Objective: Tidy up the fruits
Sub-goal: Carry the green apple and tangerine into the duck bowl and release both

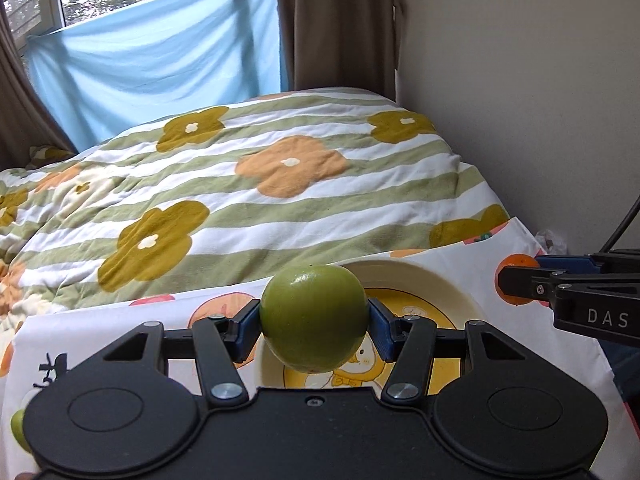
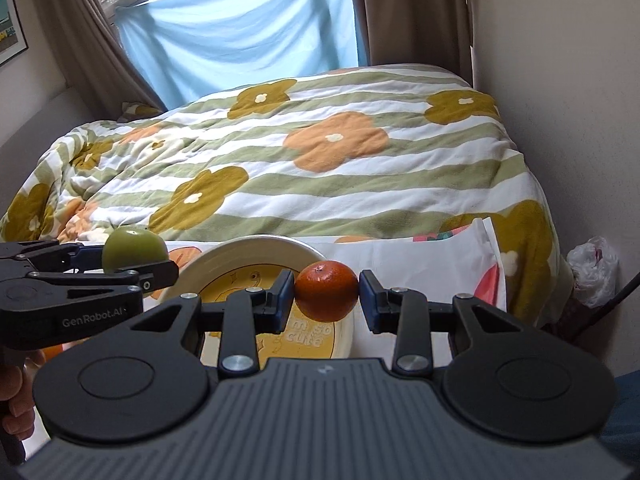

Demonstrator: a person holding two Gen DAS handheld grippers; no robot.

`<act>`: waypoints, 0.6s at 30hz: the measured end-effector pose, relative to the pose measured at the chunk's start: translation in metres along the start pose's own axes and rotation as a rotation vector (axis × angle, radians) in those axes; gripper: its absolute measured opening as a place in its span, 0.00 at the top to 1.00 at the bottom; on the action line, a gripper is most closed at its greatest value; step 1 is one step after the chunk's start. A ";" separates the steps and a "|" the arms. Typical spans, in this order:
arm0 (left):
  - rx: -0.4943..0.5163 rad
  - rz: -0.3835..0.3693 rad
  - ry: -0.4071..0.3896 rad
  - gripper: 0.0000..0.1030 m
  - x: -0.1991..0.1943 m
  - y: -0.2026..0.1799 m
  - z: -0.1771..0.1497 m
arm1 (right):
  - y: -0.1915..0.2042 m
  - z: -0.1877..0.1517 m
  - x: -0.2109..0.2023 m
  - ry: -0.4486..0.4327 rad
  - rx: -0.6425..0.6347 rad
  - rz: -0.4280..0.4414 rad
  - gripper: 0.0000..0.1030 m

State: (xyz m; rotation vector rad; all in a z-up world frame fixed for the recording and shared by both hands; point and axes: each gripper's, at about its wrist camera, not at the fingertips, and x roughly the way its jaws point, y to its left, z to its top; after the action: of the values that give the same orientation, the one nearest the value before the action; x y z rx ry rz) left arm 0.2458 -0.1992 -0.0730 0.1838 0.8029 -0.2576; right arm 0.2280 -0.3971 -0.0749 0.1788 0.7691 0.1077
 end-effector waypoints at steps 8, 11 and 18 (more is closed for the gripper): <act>0.134 -0.035 0.079 0.42 0.065 -0.012 0.000 | 0.001 0.004 0.037 0.032 0.055 -0.027 0.51; 0.170 -0.043 0.103 0.42 0.080 -0.017 -0.001 | -0.001 0.003 0.045 0.044 0.082 -0.034 0.51; 0.218 -0.068 0.116 0.16 0.085 -0.022 -0.001 | -0.008 0.004 0.051 0.058 0.109 -0.050 0.51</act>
State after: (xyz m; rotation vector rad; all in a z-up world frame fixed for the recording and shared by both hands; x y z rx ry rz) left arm 0.2953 -0.2329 -0.1369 0.3800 0.8968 -0.4017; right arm 0.2675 -0.3966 -0.1089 0.2605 0.8373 0.0239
